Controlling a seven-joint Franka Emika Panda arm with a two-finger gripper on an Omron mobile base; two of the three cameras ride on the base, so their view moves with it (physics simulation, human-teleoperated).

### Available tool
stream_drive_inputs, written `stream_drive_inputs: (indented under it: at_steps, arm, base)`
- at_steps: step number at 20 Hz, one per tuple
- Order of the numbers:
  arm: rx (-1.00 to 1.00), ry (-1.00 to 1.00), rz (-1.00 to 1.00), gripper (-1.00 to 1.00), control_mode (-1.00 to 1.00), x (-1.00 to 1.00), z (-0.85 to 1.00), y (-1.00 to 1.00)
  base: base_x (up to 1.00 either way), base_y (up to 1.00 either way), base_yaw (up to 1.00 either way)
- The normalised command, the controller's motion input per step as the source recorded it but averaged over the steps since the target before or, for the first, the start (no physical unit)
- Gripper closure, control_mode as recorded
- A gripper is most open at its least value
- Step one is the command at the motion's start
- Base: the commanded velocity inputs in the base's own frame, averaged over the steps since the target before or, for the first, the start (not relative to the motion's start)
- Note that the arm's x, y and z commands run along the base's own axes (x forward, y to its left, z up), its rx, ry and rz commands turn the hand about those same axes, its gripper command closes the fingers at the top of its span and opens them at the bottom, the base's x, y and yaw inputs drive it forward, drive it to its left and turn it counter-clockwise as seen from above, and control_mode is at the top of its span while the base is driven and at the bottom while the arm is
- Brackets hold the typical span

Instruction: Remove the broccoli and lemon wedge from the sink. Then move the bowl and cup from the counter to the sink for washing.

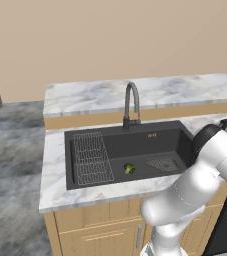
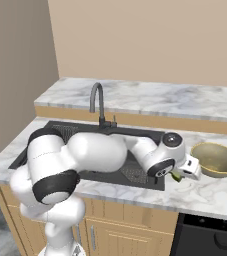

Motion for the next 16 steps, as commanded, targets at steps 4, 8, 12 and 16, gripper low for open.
stream_drive_inputs:
  at_steps: [4, 8, 12, 16]
  arm:
    - [0.0, 0.0, -0.02, 1.0, -1.0, -0.01, -0.14, -0.31]
    - [0.0, 0.0, -0.02, 1.0, -1.0, -0.01, -0.15, -0.32]
    - [0.0, 0.0, -0.02, 1.0, -1.0, 0.0, -0.14, -0.33]
    - [0.0, 0.0, -0.01, 1.0, -1.0, 0.0, -0.15, -0.35]
  base:
    - [0.0, 0.0, 0.0]
    - [0.0, 0.0, 0.0]
    - [0.0, 0.0, 0.0]
    - [0.0, 0.0, 0.0]
